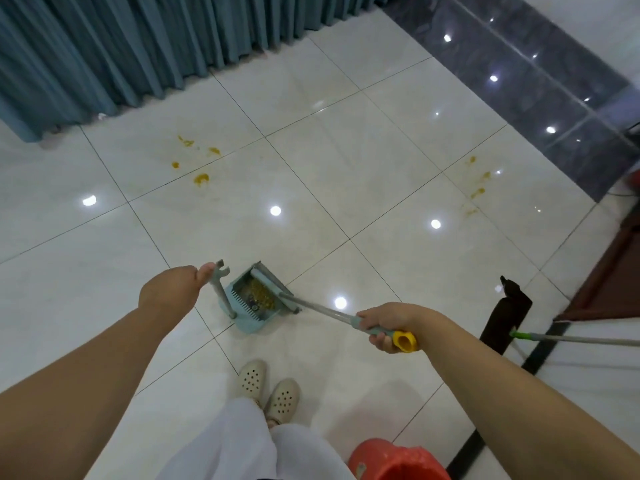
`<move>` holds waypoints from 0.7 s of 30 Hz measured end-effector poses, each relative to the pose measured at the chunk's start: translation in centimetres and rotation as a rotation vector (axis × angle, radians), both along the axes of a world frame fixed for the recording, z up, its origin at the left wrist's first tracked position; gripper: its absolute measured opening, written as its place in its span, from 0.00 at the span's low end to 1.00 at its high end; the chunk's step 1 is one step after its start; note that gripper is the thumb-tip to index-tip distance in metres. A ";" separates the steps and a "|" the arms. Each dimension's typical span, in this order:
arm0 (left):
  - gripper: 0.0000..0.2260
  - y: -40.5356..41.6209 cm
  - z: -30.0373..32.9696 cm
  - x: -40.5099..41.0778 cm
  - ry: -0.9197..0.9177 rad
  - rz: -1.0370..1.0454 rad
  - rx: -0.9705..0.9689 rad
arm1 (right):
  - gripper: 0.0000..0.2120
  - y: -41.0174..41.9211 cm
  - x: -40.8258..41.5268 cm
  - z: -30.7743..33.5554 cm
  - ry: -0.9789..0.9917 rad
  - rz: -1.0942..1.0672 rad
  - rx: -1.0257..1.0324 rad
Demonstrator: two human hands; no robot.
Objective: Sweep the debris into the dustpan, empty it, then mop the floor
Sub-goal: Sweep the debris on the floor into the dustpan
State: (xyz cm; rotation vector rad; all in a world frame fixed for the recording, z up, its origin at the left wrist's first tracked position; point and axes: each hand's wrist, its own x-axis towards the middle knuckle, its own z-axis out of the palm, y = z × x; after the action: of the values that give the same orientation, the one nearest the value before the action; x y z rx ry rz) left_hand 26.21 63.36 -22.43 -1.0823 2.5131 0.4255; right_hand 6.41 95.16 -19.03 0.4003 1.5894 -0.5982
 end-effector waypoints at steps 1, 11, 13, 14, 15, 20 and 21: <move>0.29 0.0 -0.1 0.3 0.012 0.003 0.003 | 0.18 0.3 -0.1 0.2 0.009 -0.008 0.003; 0.29 -0.5 0.3 5.3 0.077 0.089 0.016 | 0.11 -1.4 -0.3 1.2 0.142 0.004 0.045; 0.30 -0.9 0.4 6.4 0.074 0.115 0.022 | 0.13 -2.4 0.1 0.6 0.164 0.025 0.076; 0.30 -1.1 0.4 6.9 0.066 0.126 0.024 | 0.14 -2.9 0.5 0.1 0.170 0.039 0.086; 0.30 -1.2 0.4 7.3 0.055 0.134 0.025 | 0.15 -3.3 1.0 -0.3 0.173 0.054 0.093; 0.29 -1.6 0.1 8.4 0.029 0.094 0.039 | 0.18 -4.6 5.1 -2.0 0.134 0.165 0.133; 0.29 -1.8 0.1 8.5 0.030 0.080 0.040 | 0.18 -4.8 5.9 -1.8 0.119 0.182 0.134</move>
State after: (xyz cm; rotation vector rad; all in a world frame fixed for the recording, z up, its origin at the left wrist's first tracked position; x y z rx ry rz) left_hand 34.73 61.54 -22.36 -1.1726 2.4825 0.5163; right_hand 12.29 90.40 -20.84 0.3198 1.7638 -0.3835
